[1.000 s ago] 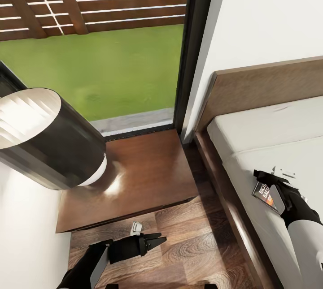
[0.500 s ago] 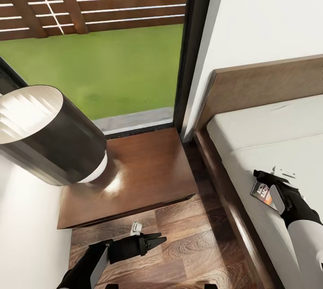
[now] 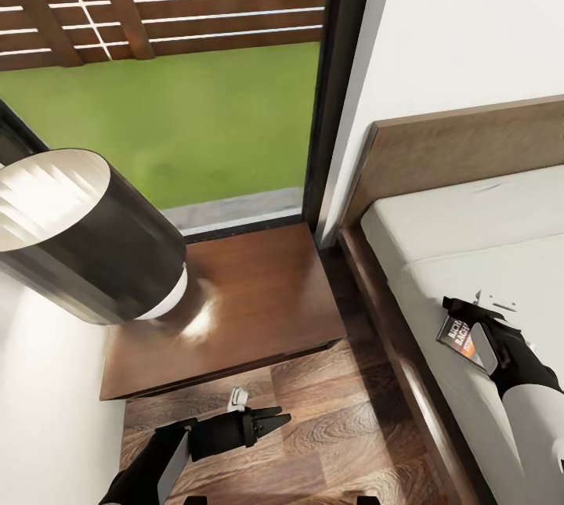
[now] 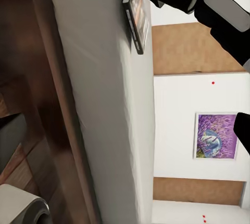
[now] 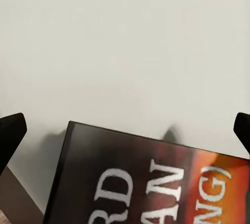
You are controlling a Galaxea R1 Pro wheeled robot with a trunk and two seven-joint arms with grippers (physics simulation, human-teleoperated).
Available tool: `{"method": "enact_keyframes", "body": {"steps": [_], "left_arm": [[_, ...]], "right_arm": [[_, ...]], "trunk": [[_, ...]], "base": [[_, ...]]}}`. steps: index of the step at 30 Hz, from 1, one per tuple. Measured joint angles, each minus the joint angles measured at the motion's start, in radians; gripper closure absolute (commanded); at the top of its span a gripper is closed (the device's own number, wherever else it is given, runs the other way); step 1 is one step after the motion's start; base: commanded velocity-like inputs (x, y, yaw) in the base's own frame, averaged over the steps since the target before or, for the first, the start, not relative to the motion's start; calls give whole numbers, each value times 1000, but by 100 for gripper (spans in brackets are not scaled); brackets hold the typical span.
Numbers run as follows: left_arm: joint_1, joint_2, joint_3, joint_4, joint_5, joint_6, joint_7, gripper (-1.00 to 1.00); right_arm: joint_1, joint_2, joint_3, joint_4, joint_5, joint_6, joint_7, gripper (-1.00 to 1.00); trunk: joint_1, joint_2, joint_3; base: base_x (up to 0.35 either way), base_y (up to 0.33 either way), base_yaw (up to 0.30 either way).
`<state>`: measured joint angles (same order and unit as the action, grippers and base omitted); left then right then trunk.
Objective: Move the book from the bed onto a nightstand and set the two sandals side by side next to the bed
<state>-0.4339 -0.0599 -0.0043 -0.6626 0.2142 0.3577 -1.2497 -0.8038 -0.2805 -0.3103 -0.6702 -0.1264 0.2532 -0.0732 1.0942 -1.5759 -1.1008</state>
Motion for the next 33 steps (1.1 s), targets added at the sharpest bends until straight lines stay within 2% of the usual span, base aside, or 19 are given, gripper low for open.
{"method": "enact_keyframes", "body": {"steps": [11,18,33], "left_arm": [[0,0,-1,0,0,0,0,-100],[0,0,-1,-1,-1,49,0,-100],[0,0,-1,-2,-2,55,0,-100]], "right_arm": [[0,0,0,0,0,0,0,-100],[0,0,0,0,0,0,0,-100],[0,0,0,-1,0,0,-1,-100]], "trunk": [[0,0,0],[-27,49,22],[-84,154,69]], "base": [[0,0,0],[0,0,0],[0,0,0]]}}
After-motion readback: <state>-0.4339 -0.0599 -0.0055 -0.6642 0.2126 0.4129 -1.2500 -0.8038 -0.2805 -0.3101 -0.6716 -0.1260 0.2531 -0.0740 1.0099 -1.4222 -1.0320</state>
